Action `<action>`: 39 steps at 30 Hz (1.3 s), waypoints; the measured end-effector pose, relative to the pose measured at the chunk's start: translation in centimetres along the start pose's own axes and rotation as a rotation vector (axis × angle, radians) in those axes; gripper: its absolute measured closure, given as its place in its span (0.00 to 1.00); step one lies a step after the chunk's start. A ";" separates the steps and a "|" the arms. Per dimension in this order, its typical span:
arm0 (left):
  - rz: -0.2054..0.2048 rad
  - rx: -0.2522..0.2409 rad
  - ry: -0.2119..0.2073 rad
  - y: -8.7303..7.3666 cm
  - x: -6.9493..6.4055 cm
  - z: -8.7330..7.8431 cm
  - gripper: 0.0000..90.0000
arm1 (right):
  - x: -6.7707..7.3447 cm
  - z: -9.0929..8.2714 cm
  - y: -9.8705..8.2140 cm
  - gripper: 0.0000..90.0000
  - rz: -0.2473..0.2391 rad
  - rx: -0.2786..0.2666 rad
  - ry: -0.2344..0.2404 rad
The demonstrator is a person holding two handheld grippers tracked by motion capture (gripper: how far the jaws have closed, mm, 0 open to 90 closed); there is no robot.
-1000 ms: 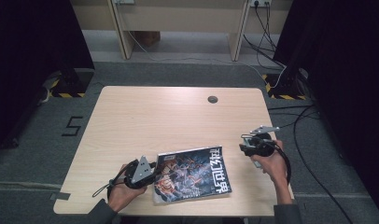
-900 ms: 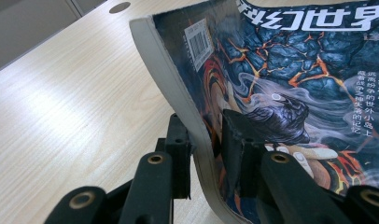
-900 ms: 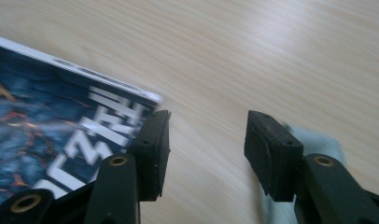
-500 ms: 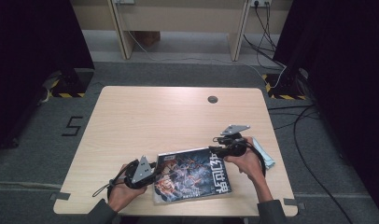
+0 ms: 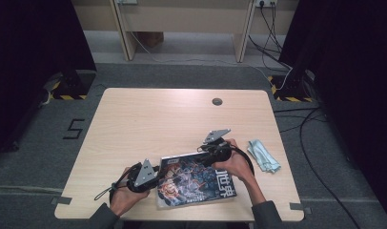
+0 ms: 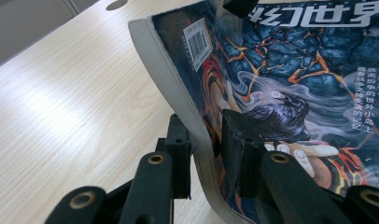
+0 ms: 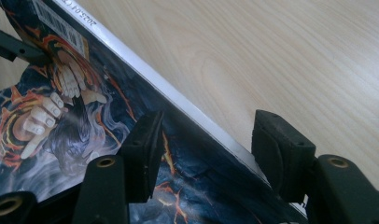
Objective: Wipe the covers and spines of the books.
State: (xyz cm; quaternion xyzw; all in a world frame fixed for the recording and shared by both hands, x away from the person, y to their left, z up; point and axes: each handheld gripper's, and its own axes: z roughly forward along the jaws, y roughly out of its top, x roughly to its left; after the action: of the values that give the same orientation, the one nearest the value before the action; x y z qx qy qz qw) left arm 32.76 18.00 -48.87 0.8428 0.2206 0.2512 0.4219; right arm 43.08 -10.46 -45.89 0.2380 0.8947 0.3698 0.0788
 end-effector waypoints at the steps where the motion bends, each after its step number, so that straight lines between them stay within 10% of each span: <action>1: -0.006 -0.001 -0.004 0.0 0.1 0.0 0.81 | 0.0 0.0 -0.1 0.49 0.004 0.000 0.004; 15: -0.102 0.030 0.026 -0.4 1.9 0.4 0.80 | 0.3 -1.3 -0.6 0.70 -0.039 0.059 0.071; 29: -0.038 0.013 0.009 0.1 2.4 0.9 0.77 | 1.0 -0.5 -0.9 0.79 -0.078 0.104 0.158; 39: -0.063 0.021 0.011 0.1 2.8 1.4 0.74 | 1.5 -0.3 -0.8 0.87 -0.104 0.117 0.185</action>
State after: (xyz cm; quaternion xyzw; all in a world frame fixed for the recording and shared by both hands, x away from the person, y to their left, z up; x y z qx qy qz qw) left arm 35.83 18.72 -48.90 0.8383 0.2520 0.2401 0.4196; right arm 41.38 -10.41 -46.15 0.1603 0.9294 0.3325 0.0008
